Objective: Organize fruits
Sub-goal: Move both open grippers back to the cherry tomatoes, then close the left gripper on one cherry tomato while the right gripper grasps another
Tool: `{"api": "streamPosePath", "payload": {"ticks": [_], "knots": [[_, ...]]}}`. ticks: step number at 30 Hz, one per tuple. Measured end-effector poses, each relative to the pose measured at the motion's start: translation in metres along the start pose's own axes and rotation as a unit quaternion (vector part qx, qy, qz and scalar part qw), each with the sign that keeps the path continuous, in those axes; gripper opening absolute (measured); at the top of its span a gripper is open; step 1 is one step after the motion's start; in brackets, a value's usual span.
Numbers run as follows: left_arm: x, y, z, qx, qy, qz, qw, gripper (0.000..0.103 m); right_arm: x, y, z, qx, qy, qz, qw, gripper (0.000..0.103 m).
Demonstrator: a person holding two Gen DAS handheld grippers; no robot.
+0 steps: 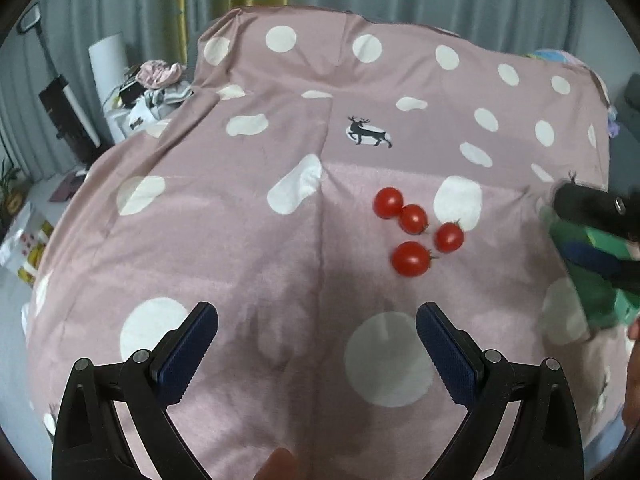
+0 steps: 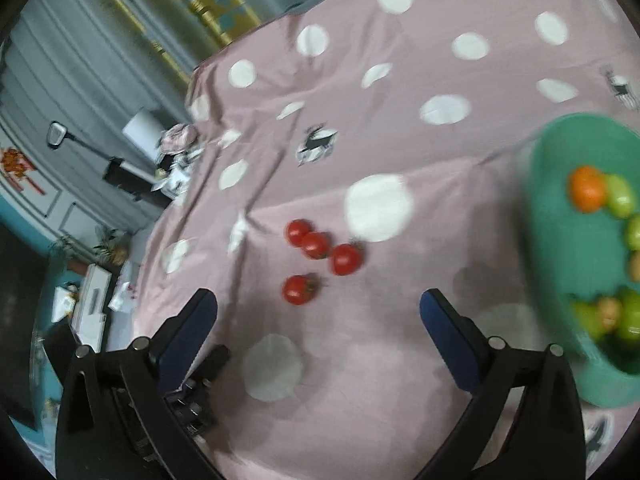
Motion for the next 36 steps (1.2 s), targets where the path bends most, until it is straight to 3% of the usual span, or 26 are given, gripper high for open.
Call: {"api": "streamPosePath", "payload": {"ticks": [4, 7, 11, 15, 17, 22, 26, 29, 32, 36], "knots": [[-0.004, -0.008, 0.004, -0.004, -0.006, 0.023, 0.9997, 0.099, 0.01, -0.037, -0.003, 0.037, -0.017, 0.048, 0.998, 0.085], [-0.011, -0.014, 0.007, -0.002, -0.004, 0.025, 0.9997, 0.099, 0.011, -0.056, -0.005, 0.054, -0.016, 0.03, 0.998, 0.079], [-0.026, -0.02, 0.011, 0.005, -0.017, -0.016, 0.9997, 0.098, 0.003, -0.06, 0.002, 0.042, -0.013, 0.003, 0.999, 0.078], [-0.038, -0.028, 0.015, 0.008, -0.028, -0.026, 0.9992, 0.082, -0.012, -0.067, 0.006, 0.049, -0.023, -0.001, 0.999, 0.076], [-0.043, -0.032, 0.016, 0.003, -0.039, -0.018, 0.9991, 0.08, -0.019, -0.073, 0.007, 0.055, -0.037, -0.001, 0.998, 0.074], [-0.057, -0.042, 0.017, 0.026, -0.038, -0.041, 0.9981, 0.049, -0.026, -0.082, 0.008, 0.064, -0.046, -0.003, 0.997, 0.069], [-0.067, -0.047, 0.022, 0.02, -0.035, -0.043, 0.9983, 0.044, -0.027, -0.085, 0.012, 0.067, -0.044, 0.0, 0.997, 0.062], [-0.076, -0.05, 0.023, 0.03, -0.032, -0.075, 0.9963, 0.043, -0.031, -0.086, 0.012, 0.068, -0.045, -0.004, 0.997, 0.054], [-0.084, -0.05, 0.023, 0.031, -0.048, -0.081, 0.9951, 0.038, -0.034, -0.091, 0.012, 0.076, -0.048, -0.007, 0.996, 0.045], [-0.086, -0.054, 0.025, 0.045, -0.037, -0.102, 0.9931, 0.033, -0.041, -0.095, 0.012, 0.081, -0.062, -0.001, 0.995, 0.04]]}}
Point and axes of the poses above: each gripper's, at about its wrist camera, not at the fingertips, and y roughly against the way its jaws point, x to its left, z to its top, the point moved 6 cm from there along -y, roughly the way its jaws point, and after that the axes turned 6 degrees about z, right-handed, at the moved point
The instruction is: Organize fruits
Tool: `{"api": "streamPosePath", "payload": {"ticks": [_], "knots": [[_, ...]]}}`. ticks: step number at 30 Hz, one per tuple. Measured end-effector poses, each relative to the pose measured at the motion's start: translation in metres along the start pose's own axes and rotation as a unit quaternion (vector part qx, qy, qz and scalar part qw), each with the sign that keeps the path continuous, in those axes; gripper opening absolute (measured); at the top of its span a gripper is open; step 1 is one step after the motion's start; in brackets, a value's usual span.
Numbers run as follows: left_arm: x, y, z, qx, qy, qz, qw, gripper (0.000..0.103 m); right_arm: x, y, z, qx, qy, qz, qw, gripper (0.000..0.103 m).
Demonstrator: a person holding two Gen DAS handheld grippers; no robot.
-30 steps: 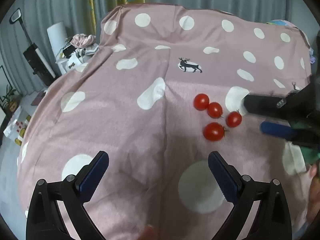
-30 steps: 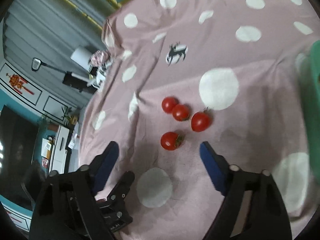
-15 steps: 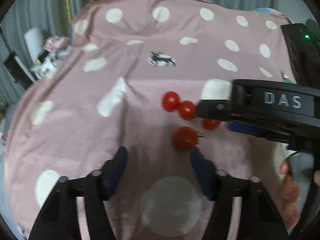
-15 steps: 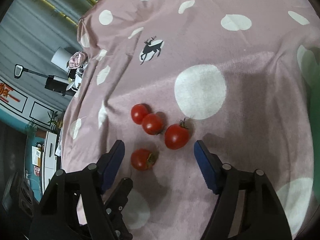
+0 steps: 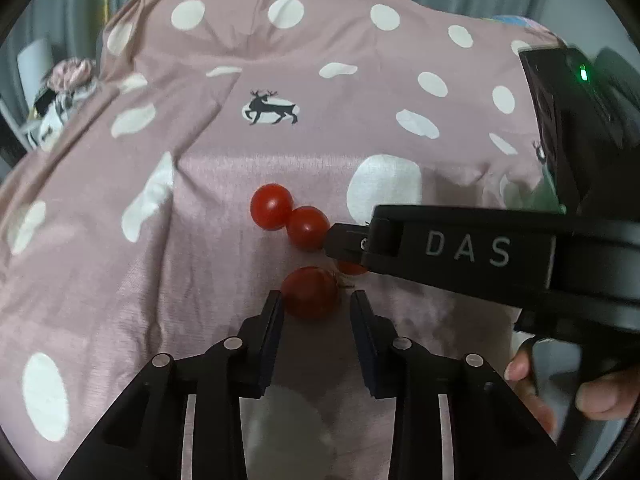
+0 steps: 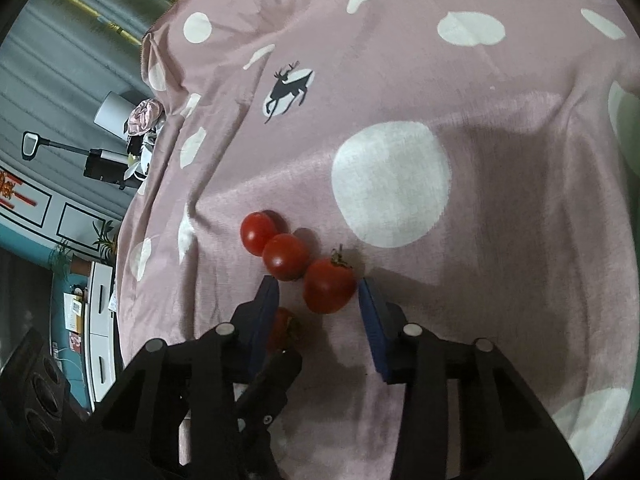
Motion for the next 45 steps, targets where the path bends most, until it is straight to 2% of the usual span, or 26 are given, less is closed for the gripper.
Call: {"api": "streamPosePath", "payload": {"ticks": [5, 9, 13, 17, 22, 35, 39, 43, 45], "knots": [[0.001, -0.014, 0.0, 0.04, 0.017, -0.019, 0.9989, 0.026, -0.002, 0.0, 0.001, -0.001, -0.002, -0.002, 1.0, 0.028], [0.004, -0.009, 0.008, 0.013, 0.037, -0.021, 0.999, 0.024, -0.005, 0.003, 0.001, -0.006, -0.003, -0.001, 1.0, 0.028], [0.002, -0.019, 0.007, 0.035, 0.045, -0.039, 0.9976, 0.023, -0.007, 0.004, 0.001, -0.005, -0.008, 0.004, 1.0, 0.028], [-0.004, -0.013, 0.009, 0.018, 0.03, -0.039, 0.9986, 0.023, -0.013, 0.009, 0.002, -0.009, -0.014, -0.002, 1.0, 0.028], [0.003, -0.005, 0.016, 0.002, 0.05, -0.037, 0.998, 0.023, -0.023, 0.02, 0.003, -0.015, -0.026, -0.012, 0.999, 0.027], [0.001, -0.01, 0.019, 0.015, 0.059, -0.057, 0.9965, 0.023, -0.039, 0.036, -0.001, -0.015, -0.055, -0.01, 0.998, 0.027], [-0.005, -0.011, 0.019, 0.032, 0.068, -0.09, 0.9931, 0.023, -0.041, 0.038, -0.003, -0.014, -0.058, -0.011, 0.998, 0.027], [-0.008, -0.01, 0.018, 0.029, 0.064, -0.083, 0.9941, 0.021, -0.039, 0.041, -0.003, -0.016, -0.055, -0.011, 0.998, 0.027], [-0.007, -0.005, 0.02, 0.026, 0.071, -0.099, 0.9922, 0.019, -0.038, 0.044, -0.003, -0.02, -0.053, -0.011, 0.998, 0.027]]}}
Point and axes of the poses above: each gripper's, at about its wrist camera, not at the fingertips, and y roughly against the way its jaws point, x to its left, z to its top, the point moved 6 cm from there along -y, roughly the way its jaws point, and after that the axes turned 6 degrees about z, right-handed, at the moved point
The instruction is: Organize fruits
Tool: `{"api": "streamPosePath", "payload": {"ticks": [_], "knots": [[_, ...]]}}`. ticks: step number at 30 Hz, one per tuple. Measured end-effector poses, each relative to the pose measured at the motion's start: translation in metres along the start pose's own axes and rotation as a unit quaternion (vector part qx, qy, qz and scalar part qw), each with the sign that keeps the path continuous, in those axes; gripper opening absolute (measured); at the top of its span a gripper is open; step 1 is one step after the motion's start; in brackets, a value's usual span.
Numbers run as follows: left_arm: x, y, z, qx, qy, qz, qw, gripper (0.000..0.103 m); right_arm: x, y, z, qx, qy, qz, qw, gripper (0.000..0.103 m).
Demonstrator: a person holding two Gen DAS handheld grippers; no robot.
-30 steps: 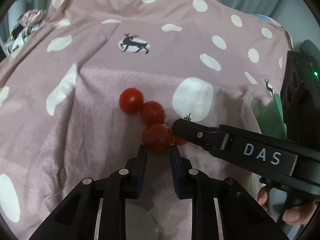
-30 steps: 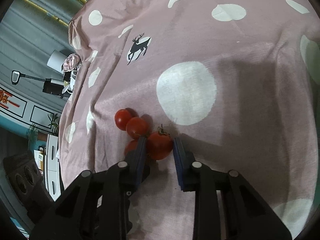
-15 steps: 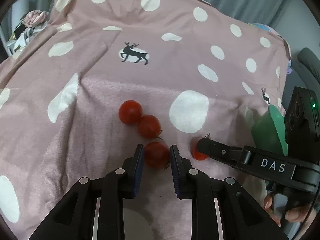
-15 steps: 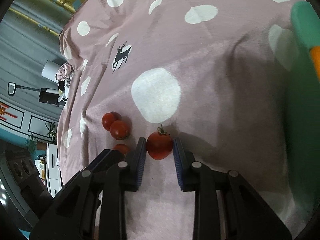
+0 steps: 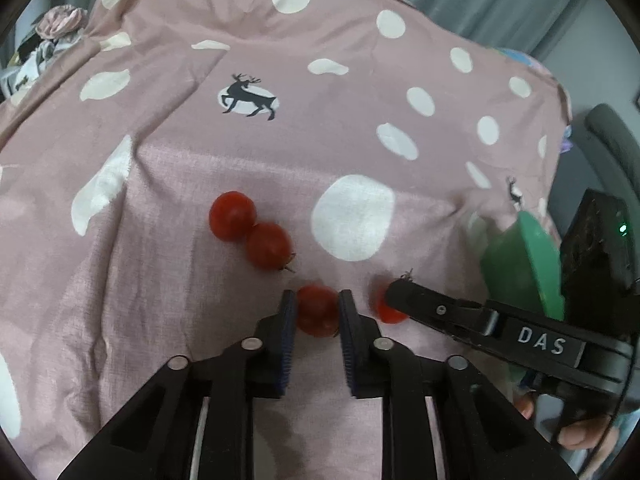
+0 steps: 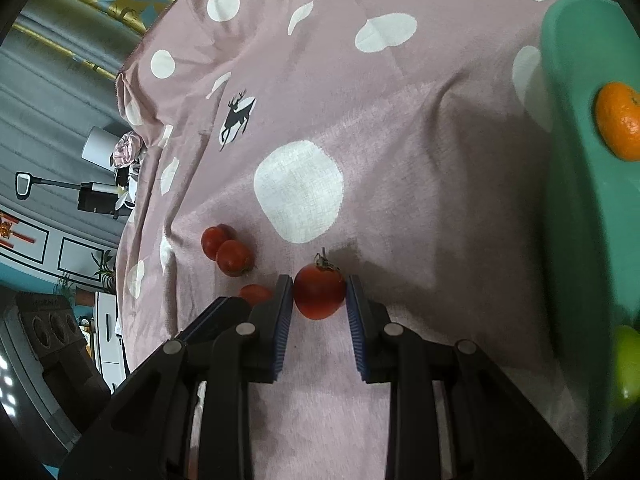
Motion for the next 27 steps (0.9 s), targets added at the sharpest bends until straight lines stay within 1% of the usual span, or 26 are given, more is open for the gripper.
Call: {"api": "streamPosePath", "payload": {"ticks": [2, 3, 6, 8, 9, 12, 14, 16, 17, 18, 21, 27], "knots": [[-0.001, 0.01, 0.003, -0.011, 0.007, -0.02, 0.9997, 0.019, 0.003, 0.005, 0.0, -0.004, 0.002, 0.007, 1.0, 0.027], [-0.003, 0.014, 0.004, -0.016, 0.003, -0.022, 0.9996, 0.019, 0.004, 0.008, 0.0, -0.006, 0.004, 0.01, 1.0, 0.027], [-0.006, 0.013, 0.001, -0.015, -0.016, -0.008, 0.9997, 0.019, 0.007, 0.013, 0.0, -0.013, 0.017, 0.0, 1.0, 0.027], [-0.001, 0.004, 0.0, -0.005, -0.002, 0.014, 0.9999, 0.019, 0.004, 0.014, -0.001, -0.014, 0.012, 0.0, 1.0, 0.027], [0.001, 0.0, 0.0, -0.001, 0.005, 0.019, 0.9998, 0.019, 0.004, 0.014, -0.002, -0.012, 0.01, 0.003, 1.0, 0.027], [0.0, -0.008, -0.002, 0.019, 0.015, 0.005, 0.9997, 0.02, 0.003, 0.013, -0.004, -0.008, 0.008, 0.003, 1.0, 0.028], [-0.001, -0.01, -0.001, 0.017, 0.015, 0.012, 0.9997, 0.024, 0.003, 0.012, -0.005, -0.005, 0.009, 0.002, 1.0, 0.028], [-0.003, -0.013, -0.001, 0.016, 0.01, 0.027, 0.9995, 0.033, 0.003, 0.013, -0.005, -0.004, 0.008, 0.003, 1.0, 0.028], [-0.004, -0.016, -0.001, 0.02, 0.006, 0.028, 0.9994, 0.034, 0.003, 0.013, -0.005, -0.003, 0.008, 0.004, 1.0, 0.028], [-0.005, -0.019, -0.001, 0.024, 0.006, 0.028, 0.9993, 0.035, 0.003, 0.013, -0.006, -0.004, 0.007, 0.006, 1.0, 0.028], [-0.006, -0.022, 0.0, 0.018, 0.013, 0.035, 0.9991, 0.035, 0.003, 0.015, -0.006, -0.005, 0.006, 0.01, 1.0, 0.028], [-0.005, -0.023, 0.001, 0.015, 0.017, 0.034, 0.9992, 0.034, 0.003, 0.018, -0.007, -0.007, 0.007, 0.012, 1.0, 0.028]]}}
Point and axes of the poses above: each gripper's, at about its wrist camera, not at the fingertips, and y roughly against the way its jaws point, x to its left, z to its top, the point moved 6 cm from there along -y, roughly the way its jaws point, and after that the axes turned 6 degrees about z, right-handed, at the moved point
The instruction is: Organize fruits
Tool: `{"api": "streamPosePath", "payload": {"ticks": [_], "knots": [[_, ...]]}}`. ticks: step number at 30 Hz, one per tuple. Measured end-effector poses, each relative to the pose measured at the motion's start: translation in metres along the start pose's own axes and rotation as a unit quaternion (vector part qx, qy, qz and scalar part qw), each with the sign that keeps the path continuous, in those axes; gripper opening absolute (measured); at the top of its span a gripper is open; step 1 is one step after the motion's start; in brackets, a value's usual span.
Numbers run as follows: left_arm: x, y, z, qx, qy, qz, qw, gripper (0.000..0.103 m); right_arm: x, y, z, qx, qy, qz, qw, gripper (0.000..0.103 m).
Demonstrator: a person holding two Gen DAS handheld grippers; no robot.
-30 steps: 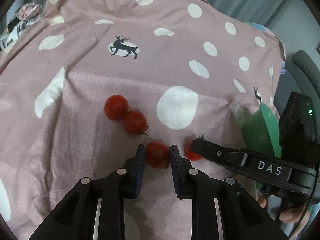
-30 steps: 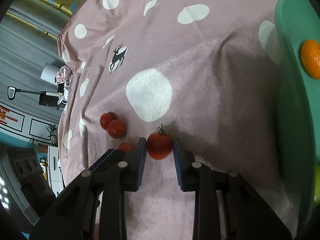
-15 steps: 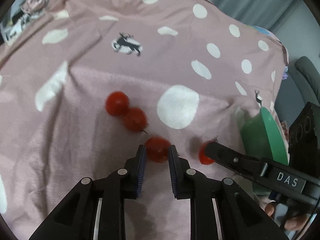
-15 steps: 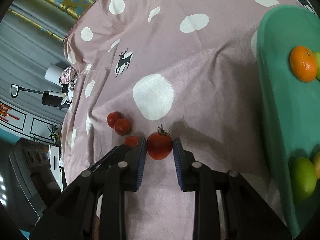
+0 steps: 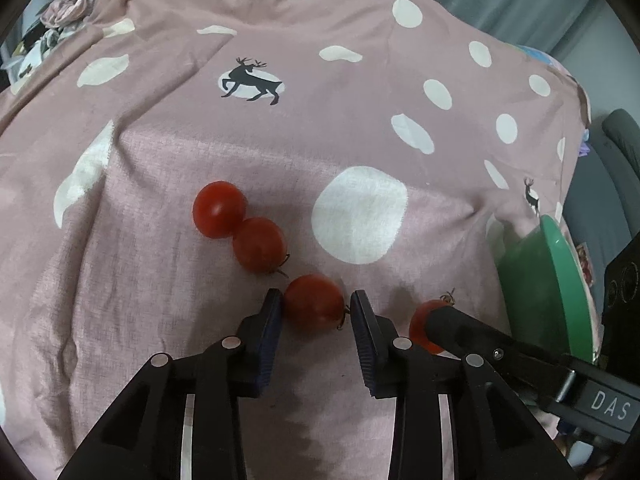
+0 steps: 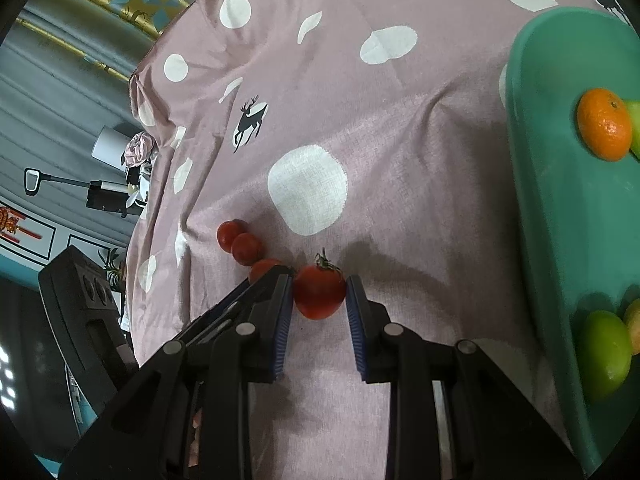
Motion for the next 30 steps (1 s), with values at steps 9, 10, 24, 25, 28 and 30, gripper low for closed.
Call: {"api": "streamPosePath", "payload": {"ticks": [9, 10, 24, 25, 28, 30], "knots": [[-0.006, 0.016, -0.002, -0.025, -0.016, 0.023, 0.9993, 0.031, 0.001, 0.01, -0.001, -0.011, 0.001, 0.001, 1.0, 0.028], [-0.011, 0.022, -0.004, -0.031, -0.028, 0.021, 0.9989, 0.031, 0.001, 0.013, -0.001, -0.015, 0.001, 0.002, 1.0, 0.028], [-0.024, 0.041, -0.006, -0.052, -0.029, 0.012, 0.9982, 0.031, 0.002, 0.063, -0.003, -0.057, 0.011, 0.01, 0.998, 0.027], [-0.02, 0.038, -0.005, -0.049, -0.017, 0.007, 0.9986, 0.031, 0.002, 0.063, -0.004, -0.058, 0.009, 0.01, 0.998, 0.027], [-0.009, 0.027, -0.001, -0.031, 0.026, -0.012, 0.9991, 0.031, 0.001, 0.063, -0.006, -0.053, 0.008, 0.011, 0.999, 0.027], [-0.009, 0.021, -0.003, -0.016, 0.026, -0.022, 0.9993, 0.031, 0.001, 0.062, -0.005, -0.052, 0.007, 0.015, 0.999, 0.027]]}}
Point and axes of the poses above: each gripper's, at about its wrist camera, not at the fingertips, and y roughly against the way its jaws point, x to its left, z to its top, the point moved 6 cm from there along -y, roughly the way its jaws point, and after that the axes turned 6 degrees about z, right-handed, at the moved point
